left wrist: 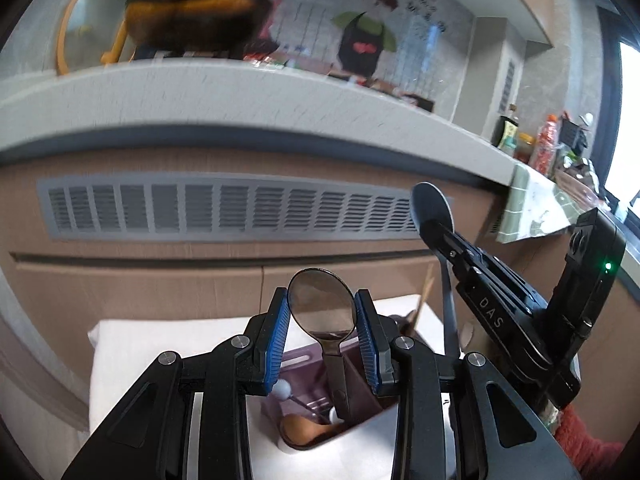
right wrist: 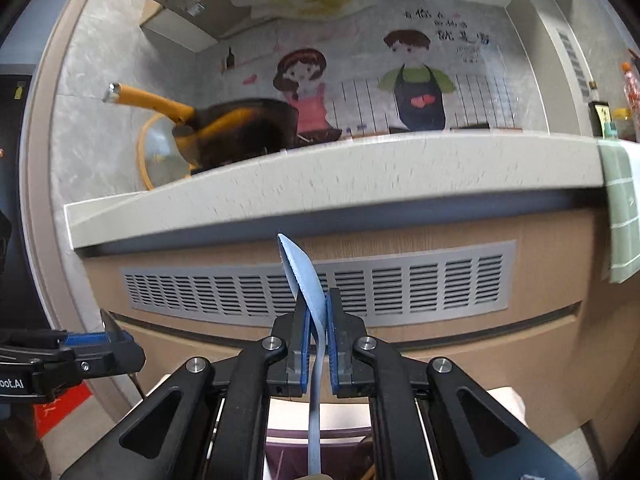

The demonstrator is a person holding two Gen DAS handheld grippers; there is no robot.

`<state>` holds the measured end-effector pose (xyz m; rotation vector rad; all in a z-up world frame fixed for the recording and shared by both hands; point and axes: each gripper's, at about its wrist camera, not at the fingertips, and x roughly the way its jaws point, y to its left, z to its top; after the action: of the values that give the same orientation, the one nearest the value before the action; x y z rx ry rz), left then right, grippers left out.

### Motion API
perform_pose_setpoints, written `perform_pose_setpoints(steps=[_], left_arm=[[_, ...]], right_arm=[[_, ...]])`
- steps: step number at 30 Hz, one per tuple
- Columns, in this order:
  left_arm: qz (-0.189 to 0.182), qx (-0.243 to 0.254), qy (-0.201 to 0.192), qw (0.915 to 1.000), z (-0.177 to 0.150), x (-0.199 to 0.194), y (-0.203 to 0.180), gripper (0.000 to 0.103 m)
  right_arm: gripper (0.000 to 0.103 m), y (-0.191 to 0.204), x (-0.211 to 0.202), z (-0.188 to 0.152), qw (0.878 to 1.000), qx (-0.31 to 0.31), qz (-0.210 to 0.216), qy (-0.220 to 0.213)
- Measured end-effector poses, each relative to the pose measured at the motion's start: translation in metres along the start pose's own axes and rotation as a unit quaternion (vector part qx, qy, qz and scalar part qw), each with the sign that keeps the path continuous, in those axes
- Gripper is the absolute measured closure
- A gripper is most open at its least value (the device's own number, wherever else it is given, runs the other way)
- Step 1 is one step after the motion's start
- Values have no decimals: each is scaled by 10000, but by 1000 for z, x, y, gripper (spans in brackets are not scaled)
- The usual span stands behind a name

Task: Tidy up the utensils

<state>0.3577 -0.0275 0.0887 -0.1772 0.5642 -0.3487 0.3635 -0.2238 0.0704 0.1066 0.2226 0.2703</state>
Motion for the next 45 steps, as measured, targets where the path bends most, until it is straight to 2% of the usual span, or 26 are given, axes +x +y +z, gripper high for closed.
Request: perform_pose_setpoints(steps=[7,10,11,13,16,19,21,23,26,29,31,33,37,40,41,42,45], left_arm=[[51,-94,152,9998,-18,23,3,68],[-56,-106,345,9993,-25,32,-2,66],[-103,-117,420,9990,-29,35,-4,64],[-103,-116,472,9988,-34,36,-7,58],[-65,-66,419,9991,-41,30,-13,52],[-9,-2,240,9997,-48,16,-17,48],[30,72,99,9999,-55,3,-20,47],[30,131,-1,9999,-65,-10,-23,46],[45,135,-53,9999,-80,-25,-25,44],[71,72,54,9999,-101,-37,-25,43],[92,41,165,9998,-114,-42,-24,43],[141,26,334,9993,-132,-47,-23,43],[170,83,785,9967,-163,-42,-26,43],[177,210,981,9948,-177,-43,-29,43],[194,247,1004,9944,-180,-45,-28,43],[208,264,1026,9942,-185,-46,-25,43],[280,270,1205,9919,-196,-48,-17,43]], right_arm=[[96,-22,18,-22,9999,50,-87,118],[92,-33,19,-29,9988,157,25,461],[87,-37,17,-31,9982,183,65,563],[81,-44,9,-34,9973,235,58,696],[81,-54,-11,-37,9963,283,14,806],[76,-62,-37,-41,9945,264,-52,1008],[70,-67,-53,-48,9914,142,-225,1285],[70,-77,-70,-63,9854,87,-448,1640],[70,-97,-96,-98,9703,105,-932,2230],[69,-115,-118,-131,9545,371,-1269,2674],[68,-123,-134,-150,9428,832,-1253,2975],[68,-119,-151,-164,9372,1087,-1055,3142],[68,-95,-163,-187,9315,949,-917,3391],[71,-87,-156,-193,9307,920,-1068,3375],[83,-84,-152,-193,9299,912,-1044,3406],[90,-81,-150,-192,9293,934,-984,3434],[94,-61,-142,-187,9285,853,-663,3553]])
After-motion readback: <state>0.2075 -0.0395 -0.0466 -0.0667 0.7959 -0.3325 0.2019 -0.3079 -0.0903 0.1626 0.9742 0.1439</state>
